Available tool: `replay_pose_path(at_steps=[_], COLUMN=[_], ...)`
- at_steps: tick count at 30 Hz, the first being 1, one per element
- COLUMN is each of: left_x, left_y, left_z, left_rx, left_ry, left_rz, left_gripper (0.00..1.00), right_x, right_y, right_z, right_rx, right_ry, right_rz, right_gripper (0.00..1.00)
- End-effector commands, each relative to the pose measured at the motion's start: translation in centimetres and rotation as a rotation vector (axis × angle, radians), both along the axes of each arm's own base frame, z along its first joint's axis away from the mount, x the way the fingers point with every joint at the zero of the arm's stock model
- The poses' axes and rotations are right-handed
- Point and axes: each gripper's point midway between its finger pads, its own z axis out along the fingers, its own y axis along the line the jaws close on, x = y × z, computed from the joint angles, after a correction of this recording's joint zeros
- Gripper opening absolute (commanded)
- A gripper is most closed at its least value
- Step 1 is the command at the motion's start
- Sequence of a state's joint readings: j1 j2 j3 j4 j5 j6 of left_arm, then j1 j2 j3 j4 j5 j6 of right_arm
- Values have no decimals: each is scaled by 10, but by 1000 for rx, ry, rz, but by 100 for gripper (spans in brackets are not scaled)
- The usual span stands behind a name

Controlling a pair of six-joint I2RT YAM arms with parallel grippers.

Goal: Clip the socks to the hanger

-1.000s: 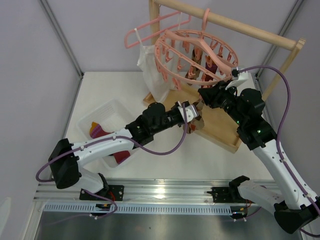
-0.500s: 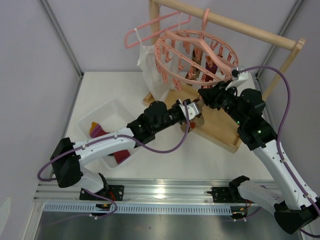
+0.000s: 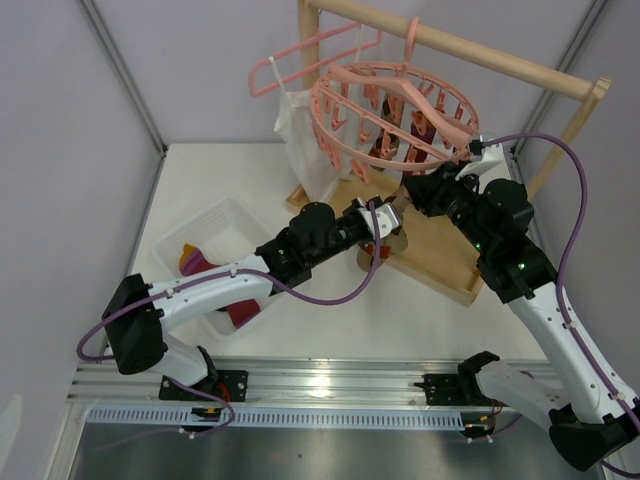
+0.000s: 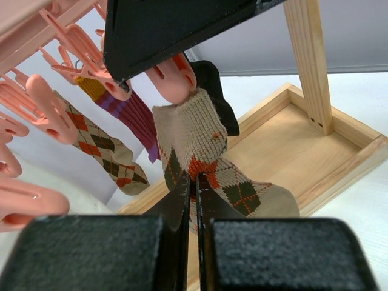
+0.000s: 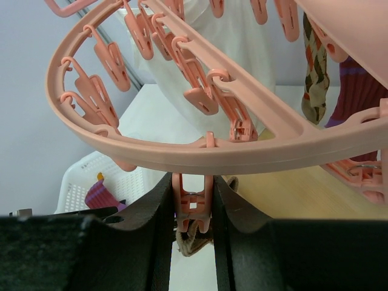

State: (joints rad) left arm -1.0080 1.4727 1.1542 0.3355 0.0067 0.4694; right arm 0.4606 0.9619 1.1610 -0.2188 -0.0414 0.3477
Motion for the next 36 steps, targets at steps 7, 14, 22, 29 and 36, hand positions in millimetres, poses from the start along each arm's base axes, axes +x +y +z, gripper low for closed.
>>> replay_pose_path(at_steps=[7,14,22,29,36], left_x=[-2,-2,4,4,-1], left_y=[-4,-6,-7,-3,-3], left_z=[23,27,30,41,40], left_rx=[-87,-94,-106,-135,-133], left_ry=[-8,-5,-2,-14,-10], left_rz=[-8,-8,20,30,8], left_gripper=[1,1,1,1,1], right_x=[-4,-6,-7,-4,-2], right_y=[-3,4,10,4,-1], right_z=[12,13,9,1,1], right_rx=[30,55,58,26,4], right_ry=[-18,-14,6,19,4], right_rz=[-11,30,56,27,1], right_gripper=[0,0,0,0,0])
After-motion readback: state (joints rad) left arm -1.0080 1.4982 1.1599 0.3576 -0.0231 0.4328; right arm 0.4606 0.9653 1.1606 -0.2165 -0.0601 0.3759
